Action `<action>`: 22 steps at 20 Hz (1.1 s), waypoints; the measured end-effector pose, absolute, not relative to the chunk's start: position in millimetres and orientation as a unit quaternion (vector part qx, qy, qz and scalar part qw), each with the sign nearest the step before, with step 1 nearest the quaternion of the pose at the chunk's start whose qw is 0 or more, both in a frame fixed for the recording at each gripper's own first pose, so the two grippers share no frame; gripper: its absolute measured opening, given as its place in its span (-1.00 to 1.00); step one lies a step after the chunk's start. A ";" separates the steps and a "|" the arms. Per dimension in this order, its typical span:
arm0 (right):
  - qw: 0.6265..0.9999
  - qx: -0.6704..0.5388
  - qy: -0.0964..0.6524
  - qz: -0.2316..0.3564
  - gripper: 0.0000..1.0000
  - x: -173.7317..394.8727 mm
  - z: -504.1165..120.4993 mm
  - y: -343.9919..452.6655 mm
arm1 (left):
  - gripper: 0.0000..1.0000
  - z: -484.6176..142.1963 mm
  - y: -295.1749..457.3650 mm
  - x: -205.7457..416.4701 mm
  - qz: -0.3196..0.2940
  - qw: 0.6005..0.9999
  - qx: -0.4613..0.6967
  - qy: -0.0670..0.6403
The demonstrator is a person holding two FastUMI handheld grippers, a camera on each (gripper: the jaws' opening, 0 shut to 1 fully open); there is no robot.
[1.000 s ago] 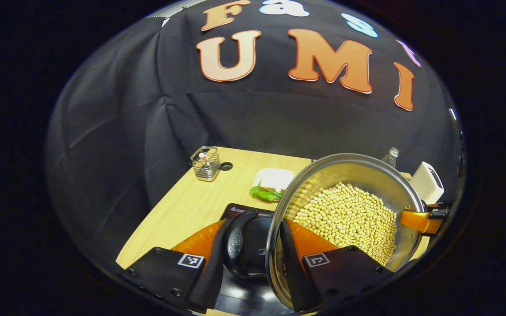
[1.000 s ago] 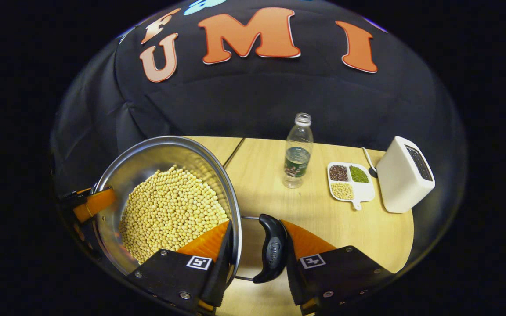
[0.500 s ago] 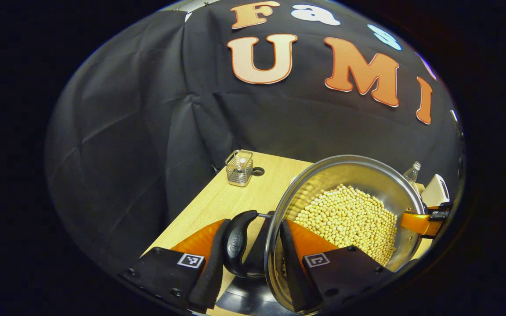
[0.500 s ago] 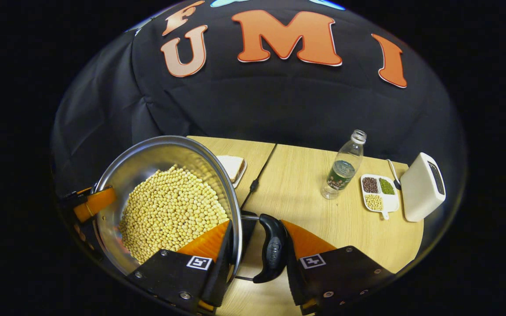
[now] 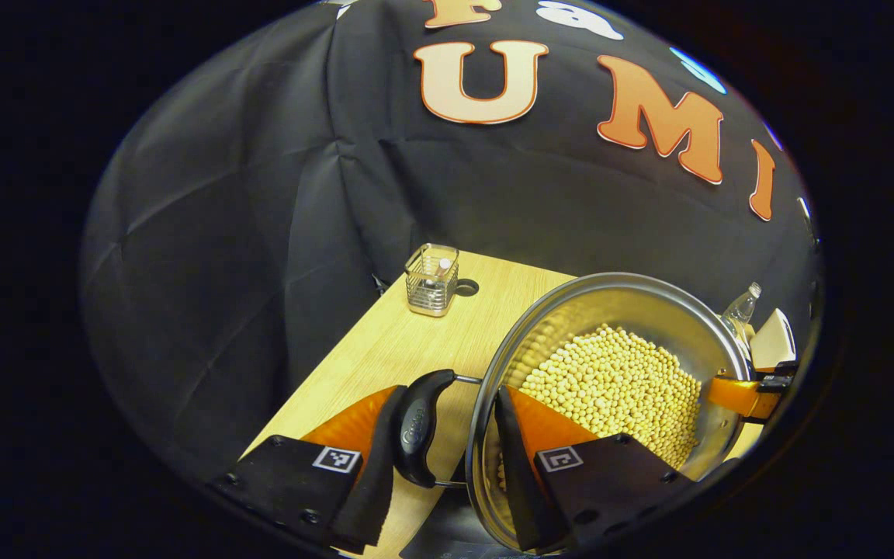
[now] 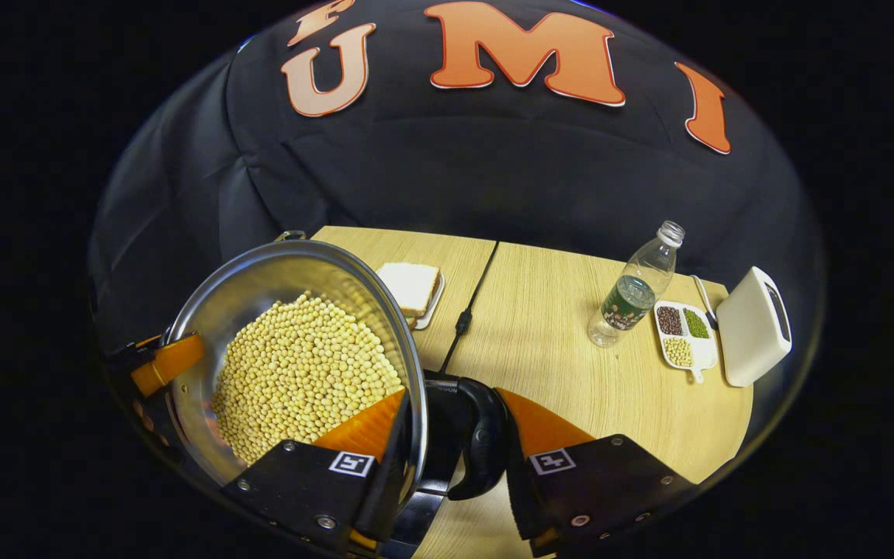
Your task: First push the handle of the pot to place it horizontally, then grasp the pot with both hands and set it on the induction cooktop.
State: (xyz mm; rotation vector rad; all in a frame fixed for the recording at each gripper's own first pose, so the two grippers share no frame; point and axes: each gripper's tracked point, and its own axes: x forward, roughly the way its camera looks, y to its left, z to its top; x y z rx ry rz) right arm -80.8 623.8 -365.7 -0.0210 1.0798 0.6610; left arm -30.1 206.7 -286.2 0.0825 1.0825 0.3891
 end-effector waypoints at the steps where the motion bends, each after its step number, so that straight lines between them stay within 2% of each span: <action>1: 0.806 -0.012 0.507 0.306 0.17 -82.5 -367.9 624.8 | 0.37 -287.2 207.5 -29.9 0.184 0.836 0.033 0.516; 16: 0.783 -0.023 0.556 0.277 0.17 -114.1 -401.8 618.6 | 0.38 -286.8 212.2 -10.5 0.177 0.803 0.016 0.568; 17: 0.781 -0.024 0.560 0.277 0.10 -116.5 -403.8 618.8 | 0.39 -287.5 212.3 -8.0 0.176 0.802 0.017 0.570; 18: 0.778 -0.025 0.563 0.277 0.17 -118.9 -405.4 617.9 | 0.39 -288.4 212.6 -8.9 0.177 0.799 0.016 0.574; 22: 0.776 -0.011 0.565 0.278 0.17 -119.9 -410.9 623.6 | 0.36 -282.2 210.2 -1.3 0.172 0.800 0.038 0.574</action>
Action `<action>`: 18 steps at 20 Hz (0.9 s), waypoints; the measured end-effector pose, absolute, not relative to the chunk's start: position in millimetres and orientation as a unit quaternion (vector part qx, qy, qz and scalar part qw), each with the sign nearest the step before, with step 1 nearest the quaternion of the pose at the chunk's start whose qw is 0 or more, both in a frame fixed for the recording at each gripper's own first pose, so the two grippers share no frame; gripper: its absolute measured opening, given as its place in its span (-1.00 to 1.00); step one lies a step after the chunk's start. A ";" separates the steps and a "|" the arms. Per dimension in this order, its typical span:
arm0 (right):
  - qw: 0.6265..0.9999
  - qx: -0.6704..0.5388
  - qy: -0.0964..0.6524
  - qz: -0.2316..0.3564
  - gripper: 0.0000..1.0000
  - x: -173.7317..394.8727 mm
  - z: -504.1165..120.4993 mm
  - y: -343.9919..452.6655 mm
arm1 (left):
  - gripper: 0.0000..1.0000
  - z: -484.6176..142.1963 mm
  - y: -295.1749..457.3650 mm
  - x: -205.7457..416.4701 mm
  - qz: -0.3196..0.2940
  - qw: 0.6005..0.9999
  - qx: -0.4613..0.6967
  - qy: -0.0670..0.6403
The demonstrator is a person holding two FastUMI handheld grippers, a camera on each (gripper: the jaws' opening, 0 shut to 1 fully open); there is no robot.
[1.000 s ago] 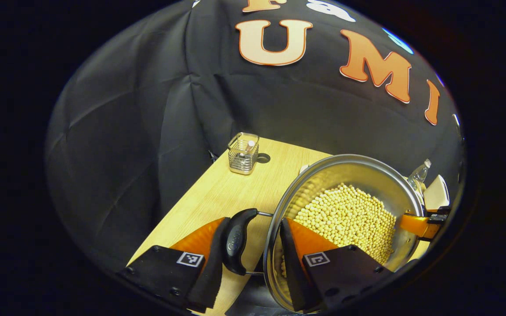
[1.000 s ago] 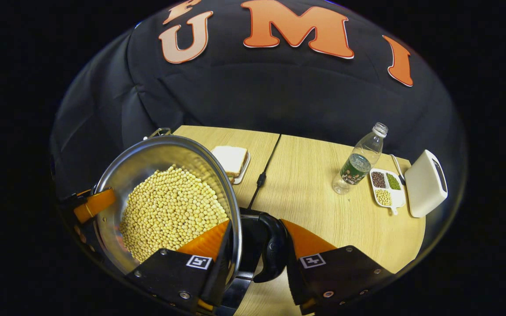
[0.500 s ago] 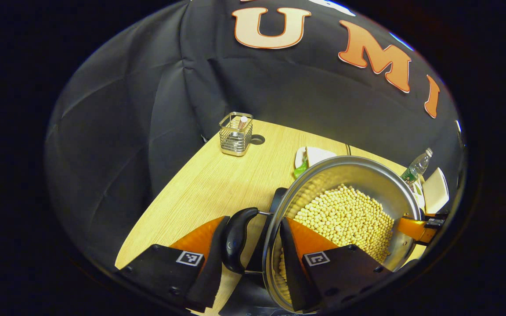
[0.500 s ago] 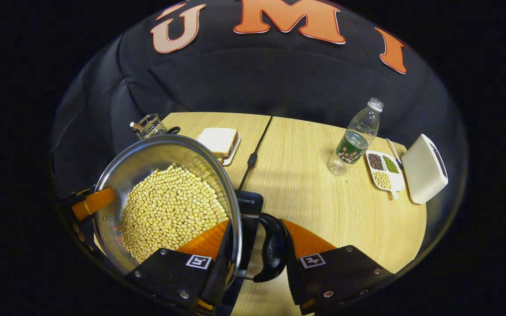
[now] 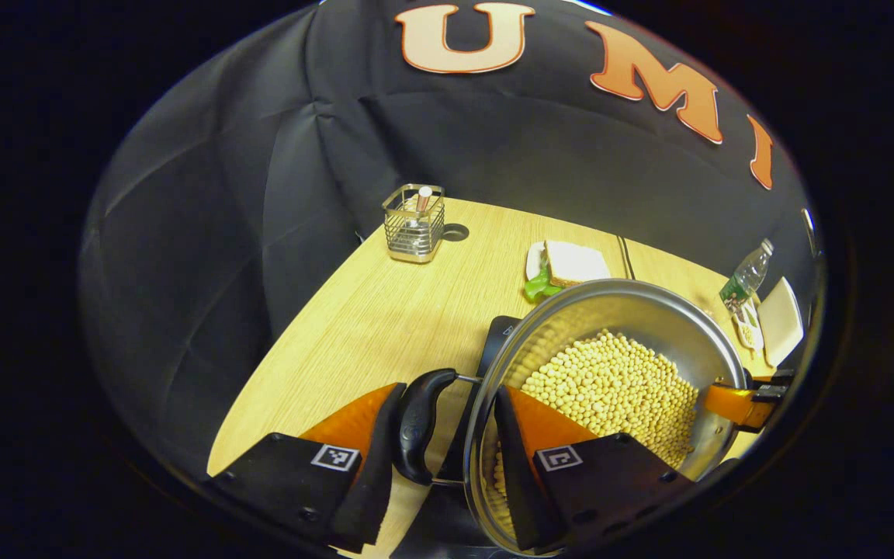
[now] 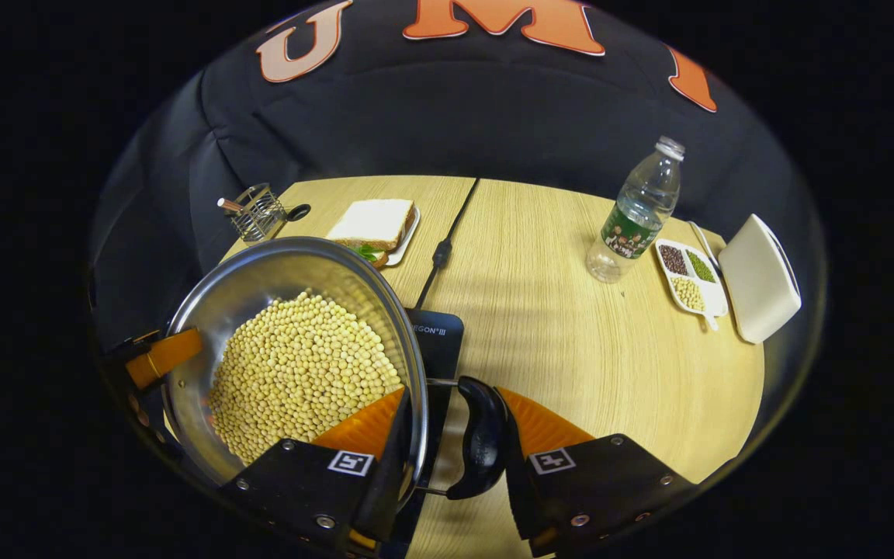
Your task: First push the handle of the pot to place it horizontally, then grasp the pot with both hands and set it on the induction cooktop.
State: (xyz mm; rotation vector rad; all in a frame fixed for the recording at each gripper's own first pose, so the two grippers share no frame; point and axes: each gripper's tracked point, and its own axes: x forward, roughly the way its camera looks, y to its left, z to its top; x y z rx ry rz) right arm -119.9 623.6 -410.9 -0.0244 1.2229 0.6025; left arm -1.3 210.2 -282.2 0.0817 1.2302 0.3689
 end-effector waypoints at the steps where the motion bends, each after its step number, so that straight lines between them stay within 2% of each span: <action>1: 0.776 -0.011 0.565 0.279 0.17 -120.0 -409.8 621.6 | 0.39 -281.4 209.9 -2.6 0.171 0.801 0.037 0.573; 4: 0.778 -0.017 0.559 0.286 0.27 -119.2 -409.7 620.1 | 0.60 -280.9 206.0 -6.9 0.165 0.800 0.024 0.576; 7: 0.791 -0.010 0.534 0.299 0.41 -110.4 -399.1 614.3 | 0.67 -260.9 209.0 -7.4 0.152 0.809 0.012 0.567; 8: 0.794 -0.004 0.525 0.306 0.46 -107.6 -392.2 611.0 | 0.80 -247.3 216.8 -5.4 0.157 0.816 0.024 0.556; 11: 0.820 0.008 0.478 0.314 0.63 -88.0 -370.7 592.8 | 0.79 -197.0 218.9 8.3 0.168 0.844 0.044 0.507; 18: 0.885 0.026 0.354 0.300 0.76 -30.7 -299.6 500.3 | 0.87 -83.4 144.7 56.1 0.190 0.903 0.041 0.384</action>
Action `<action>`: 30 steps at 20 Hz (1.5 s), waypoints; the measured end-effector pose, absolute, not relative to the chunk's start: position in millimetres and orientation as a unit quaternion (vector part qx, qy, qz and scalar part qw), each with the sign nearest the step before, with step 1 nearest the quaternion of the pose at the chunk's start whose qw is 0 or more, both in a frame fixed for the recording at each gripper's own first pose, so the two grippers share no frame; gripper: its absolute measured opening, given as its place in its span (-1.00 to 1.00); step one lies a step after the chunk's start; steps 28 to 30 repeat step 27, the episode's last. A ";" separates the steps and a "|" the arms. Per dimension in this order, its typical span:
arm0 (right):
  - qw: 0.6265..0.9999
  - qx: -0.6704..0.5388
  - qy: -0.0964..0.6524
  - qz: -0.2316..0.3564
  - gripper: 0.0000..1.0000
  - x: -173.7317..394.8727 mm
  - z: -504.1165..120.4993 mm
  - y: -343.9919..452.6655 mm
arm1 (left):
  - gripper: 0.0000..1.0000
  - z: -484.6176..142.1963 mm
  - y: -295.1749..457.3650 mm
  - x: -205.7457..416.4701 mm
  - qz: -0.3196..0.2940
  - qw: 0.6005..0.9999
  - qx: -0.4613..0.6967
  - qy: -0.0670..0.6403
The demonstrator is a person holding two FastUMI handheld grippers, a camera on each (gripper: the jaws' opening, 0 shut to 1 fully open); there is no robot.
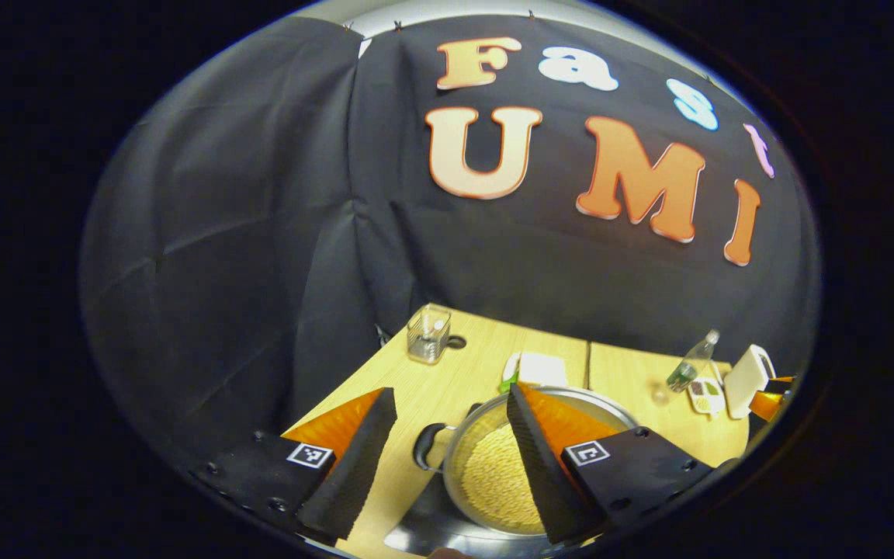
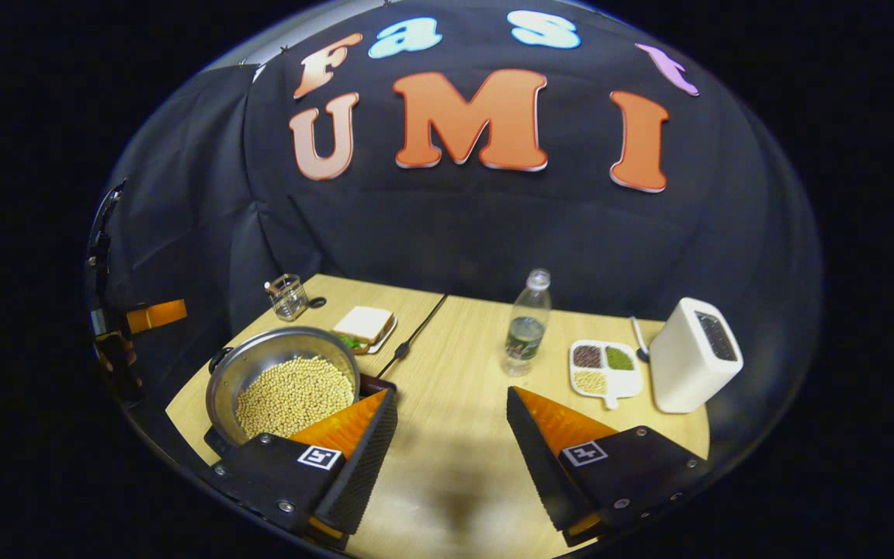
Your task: First push the handle of the pot to place it horizontally, then grasp the pot with both hands and set it on the induction cooktop.
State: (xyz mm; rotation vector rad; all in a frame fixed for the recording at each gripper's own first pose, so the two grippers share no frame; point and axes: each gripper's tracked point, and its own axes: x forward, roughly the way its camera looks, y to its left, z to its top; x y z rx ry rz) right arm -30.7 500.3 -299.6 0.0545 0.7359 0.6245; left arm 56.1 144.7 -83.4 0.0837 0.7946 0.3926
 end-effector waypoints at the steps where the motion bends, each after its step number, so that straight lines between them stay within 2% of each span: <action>1: 0.896 0.029 0.330 0.294 0.78 -20.1 -287.0 484.0 | 0.87 -69.3 126.3 67.8 0.186 0.911 0.036 0.366; 10: 0.959 -0.010 0.185 0.213 0.87 32.1 -163.8 312.6 | 0.86 64.9 -32.7 165.0 0.091 0.973 0.011 0.213; 11: 0.963 -0.005 0.175 0.205 0.96 35.2 -149.6 297.7 | 0.86 75.7 -46.8 173.3 0.079 0.976 0.005 0.202; 12: 0.966 0.000 0.164 0.200 0.88 37.8 -134.3 284.0 | 0.86 90.2 -60.4 179.6 0.066 0.980 0.001 0.189; 15: 0.978 0.000 0.104 0.183 0.90 46.9 -94.6 251.9 | 0.85 131.2 -64.7 210.3 0.071 0.989 0.041 0.124; 18: 0.986 -0.011 0.068 0.155 0.96 51.9 -60.5 225.6 | 0.84 168.4 -76.1 216.1 0.068 0.993 0.036 0.094; 20: 0.988 -0.003 0.050 0.146 0.89 55.4 -32.2 212.2 | 0.87 192.5 -84.3 223.4 0.061 0.995 0.016 0.071; 23: 0.989 0.010 0.026 0.145 0.88 63.7 9.0 203.1 | 0.83 221.7 -88.1 233.3 0.054 0.997 0.013 0.050; 24: 0.989 0.011 0.020 0.148 0.90 65.0 19.9 203.0 | 0.90 229.7 -87.6 236.1 0.056 0.997 0.022 0.050; 27: 0.988 0.013 0.006 0.151 0.90 69.9 45.8 205.0 | 0.94 249.3 -90.4 242.3 0.058 0.997 0.031 0.035; 30: 0.988 0.013 0.006 0.151 0.90 69.9 45.8 205.0 | 0.94 249.3 -90.4 242.3 0.058 0.997 0.031 0.035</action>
